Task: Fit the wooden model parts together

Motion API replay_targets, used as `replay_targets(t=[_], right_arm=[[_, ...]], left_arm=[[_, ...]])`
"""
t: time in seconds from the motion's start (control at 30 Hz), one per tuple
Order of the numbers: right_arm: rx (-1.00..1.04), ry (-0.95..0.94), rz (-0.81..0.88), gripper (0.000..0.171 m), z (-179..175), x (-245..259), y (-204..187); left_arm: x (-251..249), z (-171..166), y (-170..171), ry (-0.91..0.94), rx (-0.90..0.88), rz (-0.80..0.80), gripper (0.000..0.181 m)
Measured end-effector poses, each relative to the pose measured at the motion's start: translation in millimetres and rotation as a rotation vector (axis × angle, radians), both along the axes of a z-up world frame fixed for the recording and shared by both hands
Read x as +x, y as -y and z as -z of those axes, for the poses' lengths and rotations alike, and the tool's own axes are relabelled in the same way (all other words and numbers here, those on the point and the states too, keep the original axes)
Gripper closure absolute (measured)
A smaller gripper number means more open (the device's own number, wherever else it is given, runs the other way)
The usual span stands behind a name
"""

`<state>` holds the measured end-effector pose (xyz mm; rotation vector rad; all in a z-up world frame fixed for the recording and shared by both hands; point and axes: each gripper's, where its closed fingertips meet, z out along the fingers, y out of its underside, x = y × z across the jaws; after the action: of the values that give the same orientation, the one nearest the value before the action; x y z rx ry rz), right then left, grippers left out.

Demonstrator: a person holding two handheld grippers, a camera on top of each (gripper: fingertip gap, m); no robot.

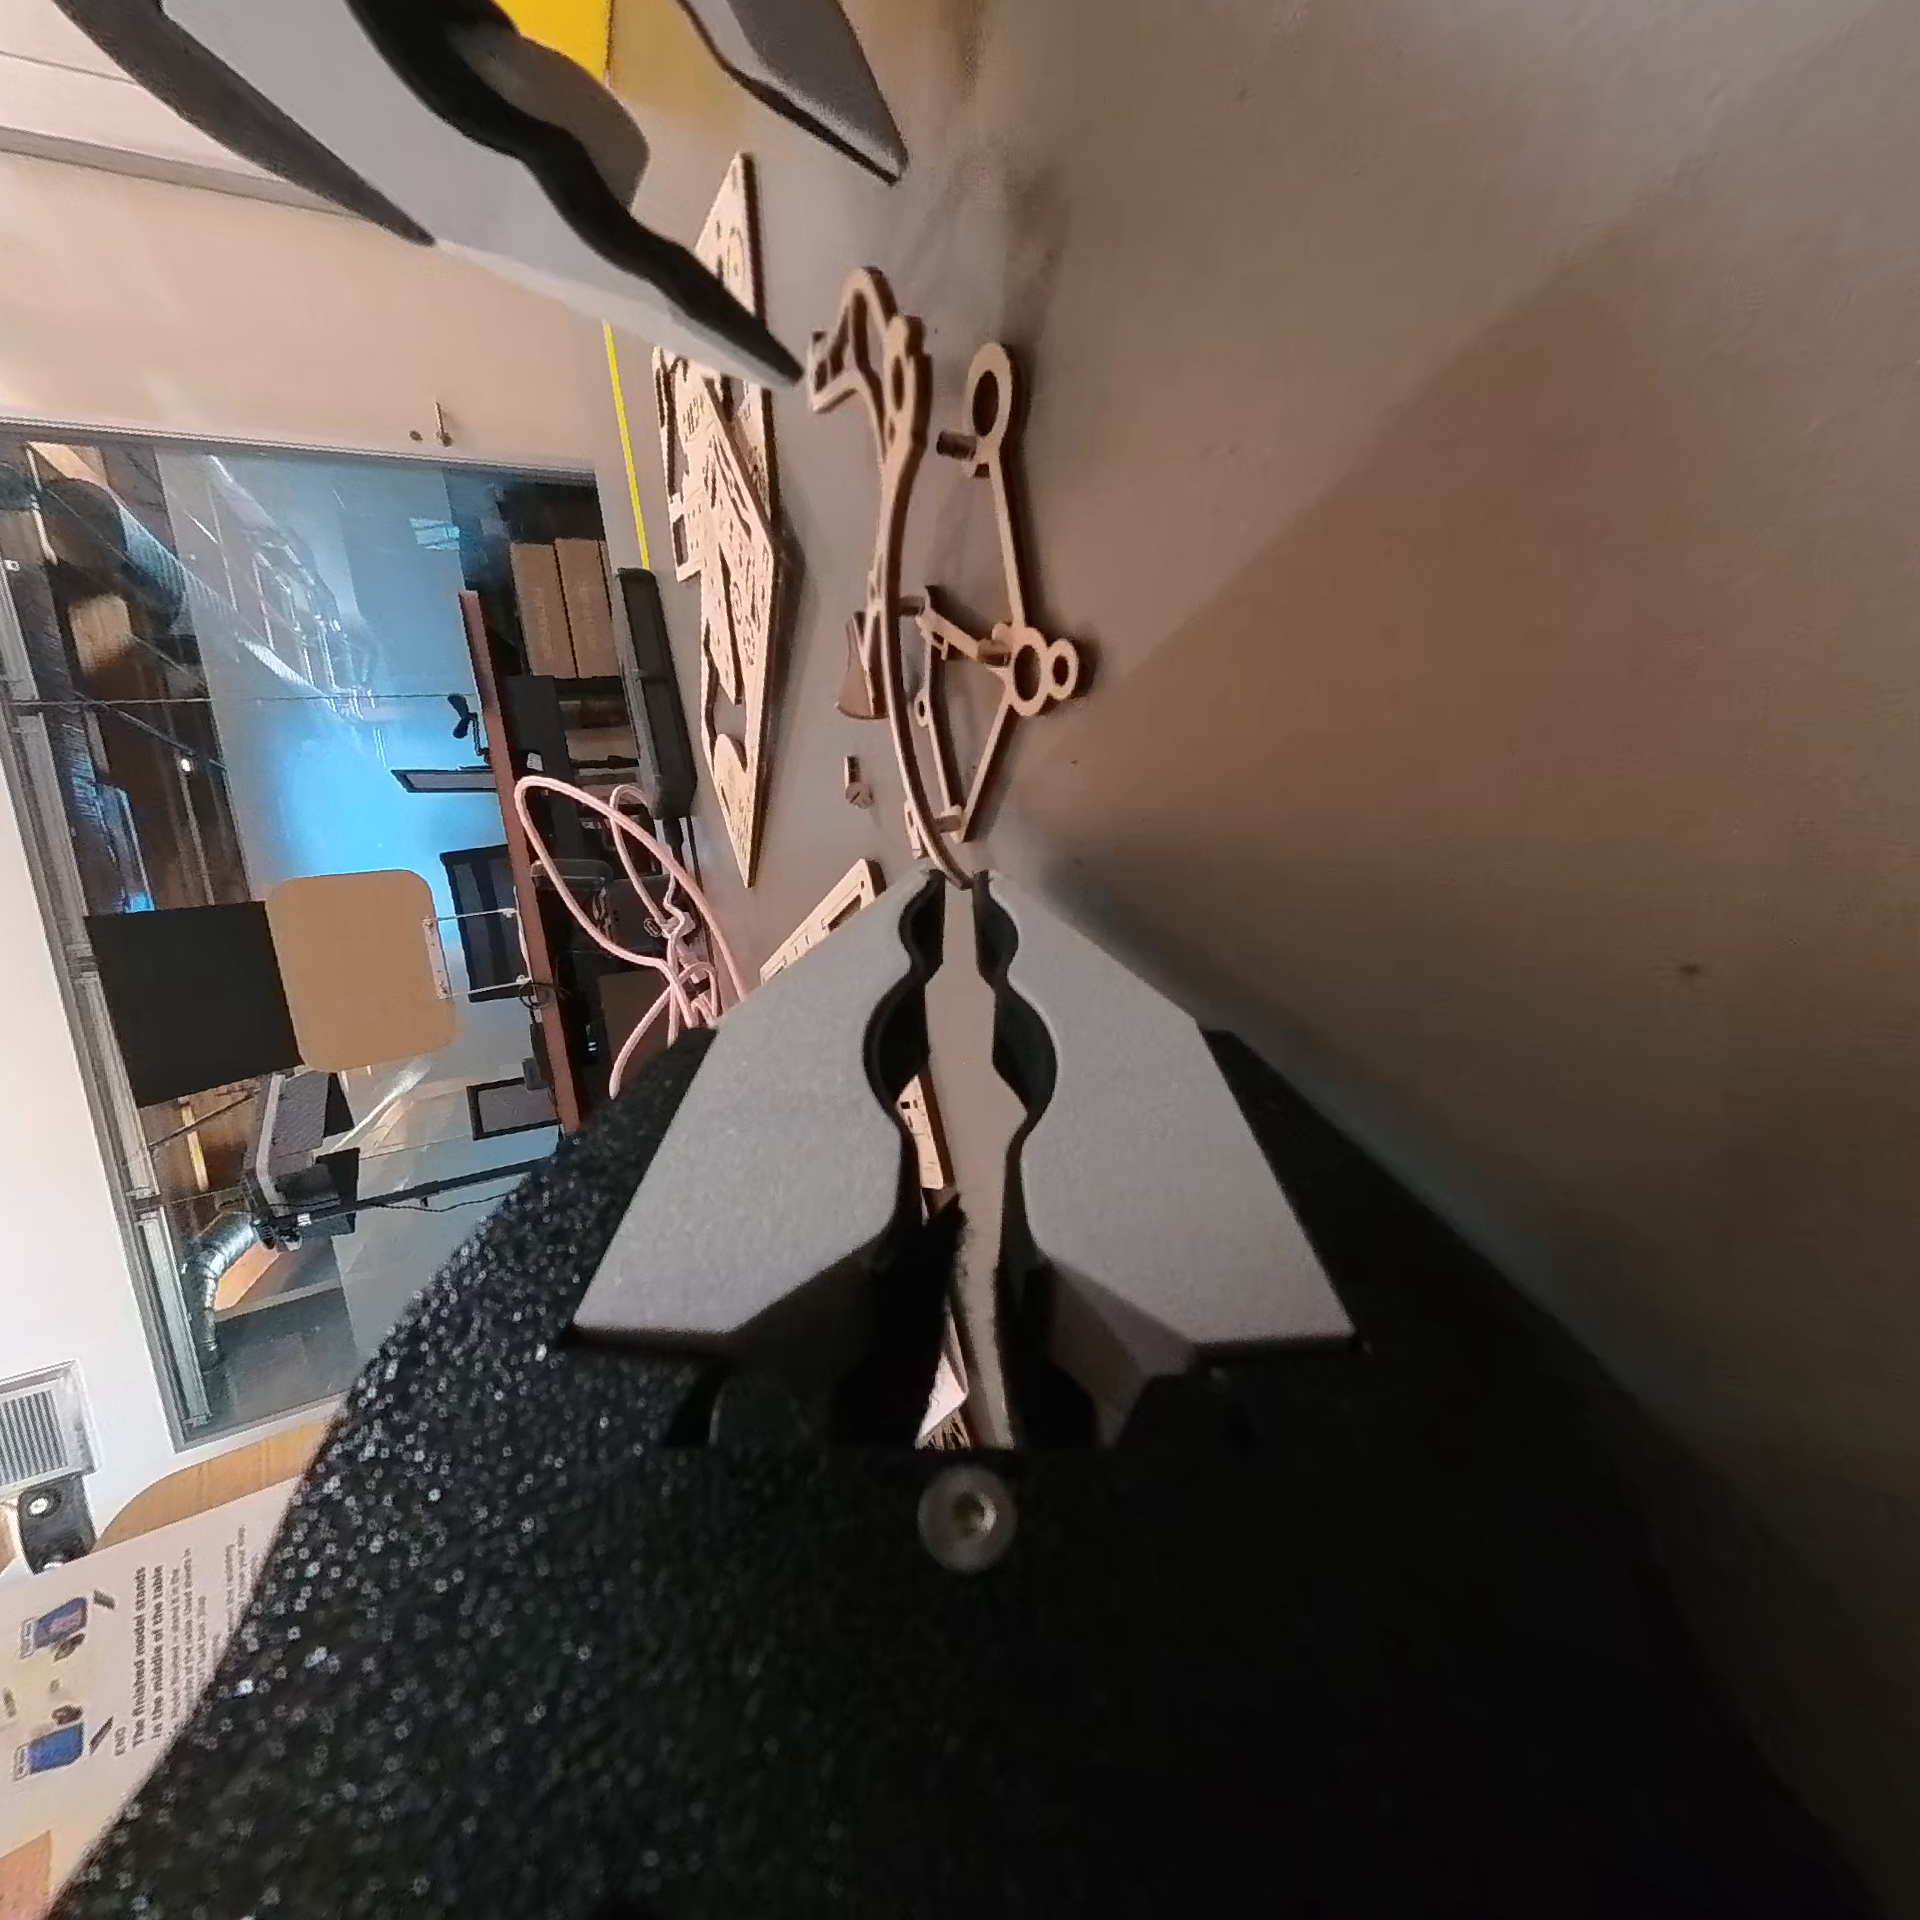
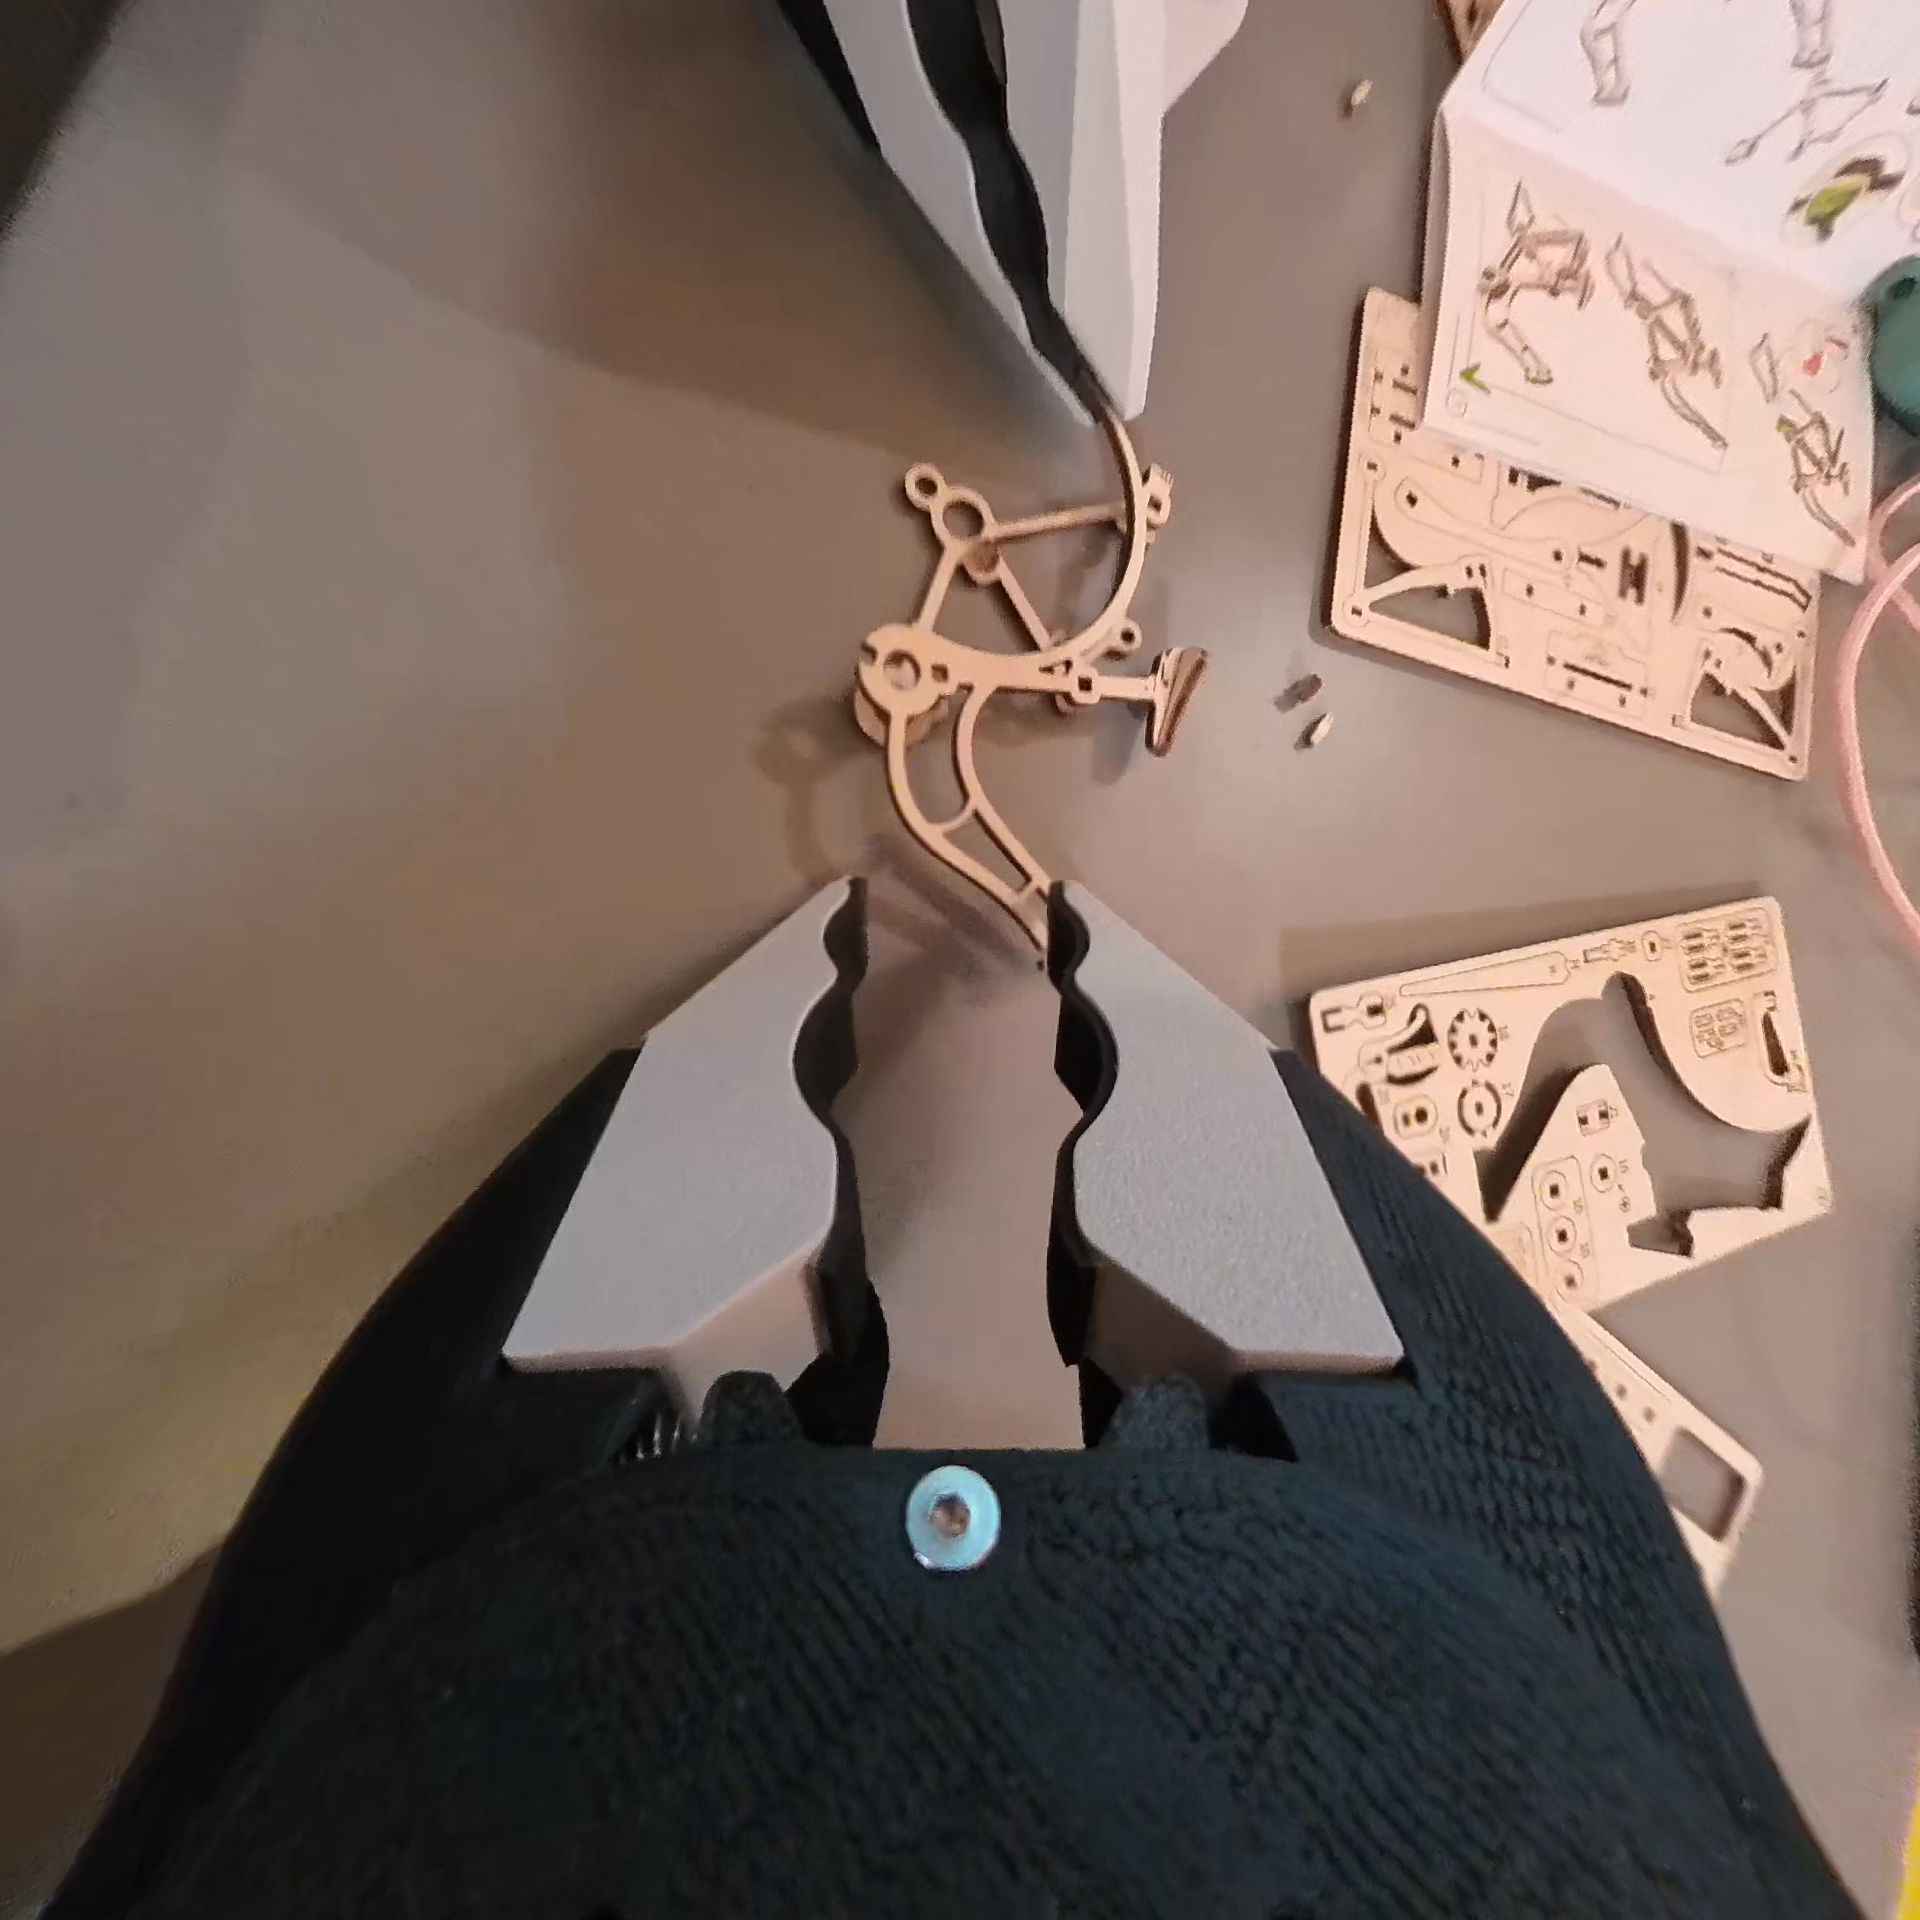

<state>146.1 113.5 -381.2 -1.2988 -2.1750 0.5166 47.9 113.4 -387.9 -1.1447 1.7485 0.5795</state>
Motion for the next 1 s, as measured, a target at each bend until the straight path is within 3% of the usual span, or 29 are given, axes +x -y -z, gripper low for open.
replay_targets(t=[0.03,0.17,0.33,0.43,0.53,1.0], right_arm=[[-0.020,-0.026,-0.001,0.138,-2,-3,2],[-0.023,-0.100,-0.013,0.132,-5,-12,5],[0.030,-0.113,-0.035,0.137,-4,-13,4],[0.064,-0.142,-0.047,0.151,-8,-14,2],[0.148,-0.166,-0.035,0.163,-12,-15,-6],[0.575,-0.213,-0.108,0.167,-4,-16,-17]], left_arm=[[0,0,0,-0.002,0.000,-0.002,0.178],[-2,0,0,-0.008,0.001,-0.014,0.178],[-3,-1,0,-0.003,-0.003,-0.019,0.179],[-3,-3,0,-0.006,0.008,-0.025,0.180],[-4,-5,0,-0.015,0.028,-0.027,0.180],[-2,-9,6,-0.074,0.117,0.054,0.181]])
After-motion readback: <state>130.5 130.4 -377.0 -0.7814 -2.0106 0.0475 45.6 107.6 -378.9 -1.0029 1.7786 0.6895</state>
